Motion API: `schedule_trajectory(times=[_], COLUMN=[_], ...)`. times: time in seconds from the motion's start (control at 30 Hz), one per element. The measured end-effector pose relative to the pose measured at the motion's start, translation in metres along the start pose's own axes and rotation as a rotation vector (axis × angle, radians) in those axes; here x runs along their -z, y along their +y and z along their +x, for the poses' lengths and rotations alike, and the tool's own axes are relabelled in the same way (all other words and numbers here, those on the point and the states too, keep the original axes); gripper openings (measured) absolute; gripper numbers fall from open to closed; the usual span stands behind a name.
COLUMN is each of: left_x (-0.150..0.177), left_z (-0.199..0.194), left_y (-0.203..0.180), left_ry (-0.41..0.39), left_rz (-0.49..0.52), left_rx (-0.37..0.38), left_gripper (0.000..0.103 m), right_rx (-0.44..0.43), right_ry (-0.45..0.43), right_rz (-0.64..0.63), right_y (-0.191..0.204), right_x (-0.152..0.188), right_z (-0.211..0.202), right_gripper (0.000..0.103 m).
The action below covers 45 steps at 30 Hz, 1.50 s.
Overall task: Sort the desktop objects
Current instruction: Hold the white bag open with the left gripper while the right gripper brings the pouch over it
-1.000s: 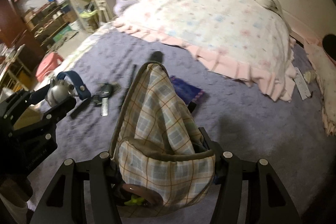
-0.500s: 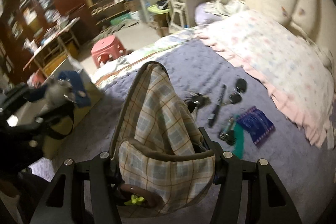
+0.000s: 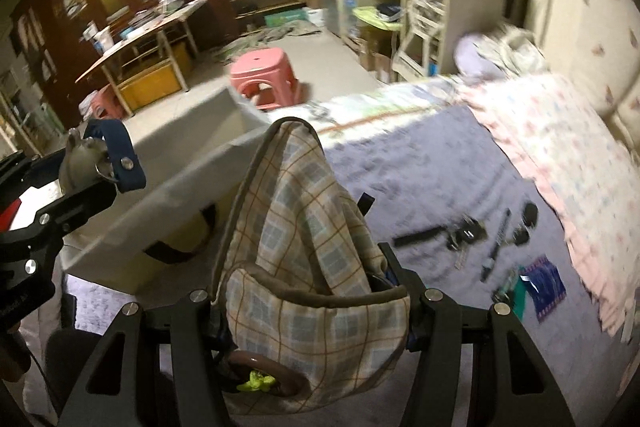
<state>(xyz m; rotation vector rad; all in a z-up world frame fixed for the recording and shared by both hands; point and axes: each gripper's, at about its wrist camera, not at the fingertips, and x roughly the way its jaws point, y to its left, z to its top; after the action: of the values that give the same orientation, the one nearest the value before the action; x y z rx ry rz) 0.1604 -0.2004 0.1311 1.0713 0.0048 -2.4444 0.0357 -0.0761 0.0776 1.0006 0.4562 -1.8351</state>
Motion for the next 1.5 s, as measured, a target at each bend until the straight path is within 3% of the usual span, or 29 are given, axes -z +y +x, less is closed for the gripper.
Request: schedule_trajectory(times=[0.33,0.5,0.7,0.83,0.9,0.97,1.03,1.07,1.27,1.5], left_x=[0.018,0.024,0.03,0.039,0.044,0.047,0.047,0.046,0.041,0.065], left_z=[-0.016,-0.003,0.031,0.056,0.068,0.073,0.073,0.071,0.068,0.065], left_y=[0.077,0.097,0.1,0.099,0.097,0.097,0.1,0.103,0.116,0.114], left_ry=[0.049,0.068,0.124,0.173,0.189,0.182,0.174,0.159,0.138,0.14], left_rz=[-0.114,-0.143,-0.088,-0.092,-0.088,-0.079,-0.083,-0.092,-0.12,-0.128], left_rx=[-0.033,0.038,0.161,0.19,0.161,0.133,0.116,0.106,0.069,0.052], left_gripper=[0.049,0.049,0.049,0.05,0.05,0.06,0.088,0.091,0.094,0.094], right_rx=[-0.044,-0.015,-0.007,-0.008,-0.014,-0.022,-0.03,-0.035,-0.049,-0.092], right_ry=[0.019,0.031,0.04,0.054,0.064,0.072,0.081,0.084,0.101,0.172], right_rz=[-0.105,-0.147,-0.138,-0.141,-0.145,-0.15,-0.153,-0.154,-0.156,-0.114], right_y=[0.082,0.094,0.092,0.095,0.1,0.102,0.104,0.105,0.109,0.117], right_x=[-0.039,-0.052,-0.057,-0.058,-0.058,-0.059,-0.059,-0.06,-0.063,-0.061], right_z=[0.012,0.02,0.022,0.029,0.033,0.04,0.045,0.047,0.06,0.086], right_gripper=[0.056,0.056,0.056,0.056,0.056,0.056,0.056,0.056,0.056,0.056])
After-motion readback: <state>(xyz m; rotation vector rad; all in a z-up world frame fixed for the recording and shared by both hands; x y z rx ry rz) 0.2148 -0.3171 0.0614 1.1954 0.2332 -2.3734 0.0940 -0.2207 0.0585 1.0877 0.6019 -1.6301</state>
